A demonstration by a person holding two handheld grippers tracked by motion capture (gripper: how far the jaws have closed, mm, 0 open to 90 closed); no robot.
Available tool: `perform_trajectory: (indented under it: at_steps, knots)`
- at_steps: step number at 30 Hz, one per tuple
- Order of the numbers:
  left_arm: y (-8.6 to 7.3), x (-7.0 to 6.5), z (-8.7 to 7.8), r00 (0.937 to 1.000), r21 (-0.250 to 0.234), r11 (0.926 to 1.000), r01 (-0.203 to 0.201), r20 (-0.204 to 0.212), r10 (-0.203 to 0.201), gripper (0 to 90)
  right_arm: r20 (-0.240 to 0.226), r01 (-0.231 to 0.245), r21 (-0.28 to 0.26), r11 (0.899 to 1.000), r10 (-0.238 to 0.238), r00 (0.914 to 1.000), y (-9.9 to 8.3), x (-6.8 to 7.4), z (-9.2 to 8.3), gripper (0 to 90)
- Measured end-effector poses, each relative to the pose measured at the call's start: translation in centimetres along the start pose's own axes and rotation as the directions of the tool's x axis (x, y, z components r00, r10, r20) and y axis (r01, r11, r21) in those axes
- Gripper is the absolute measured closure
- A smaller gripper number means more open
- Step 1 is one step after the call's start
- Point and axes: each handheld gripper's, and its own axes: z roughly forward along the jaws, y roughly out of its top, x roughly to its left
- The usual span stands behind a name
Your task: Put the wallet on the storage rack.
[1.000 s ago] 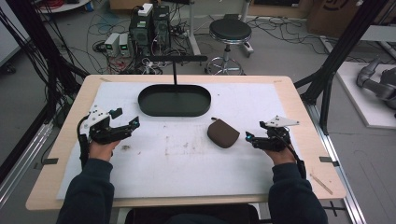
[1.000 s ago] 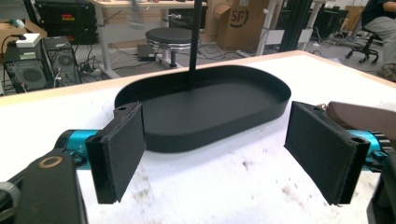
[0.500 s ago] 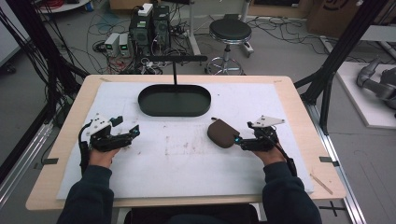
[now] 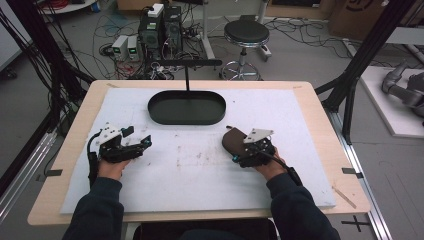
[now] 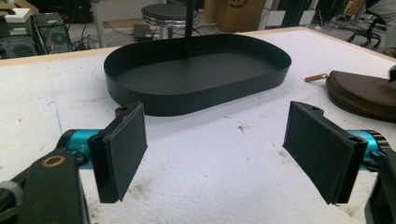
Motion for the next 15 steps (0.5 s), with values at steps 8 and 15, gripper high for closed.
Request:
perform_trajectory:
  at_steps: [8,15]
  knots:
    - [-0.11,0.19,-0.41,1.0000,-0.003,1.0000,0.004,-0.004,-0.004,21.0,0.116,0.148,0.091,0.985,-0.158,0.9807,0.06,0.92,1.03,31.2]
    - [-0.11,0.35,-0.47,0.9999,-0.007,0.9999,0.009,-0.008,-0.010,21.0,0.108,0.102,0.102,0.990,-0.113,0.9877,0.71,0.83,0.57,52.3]
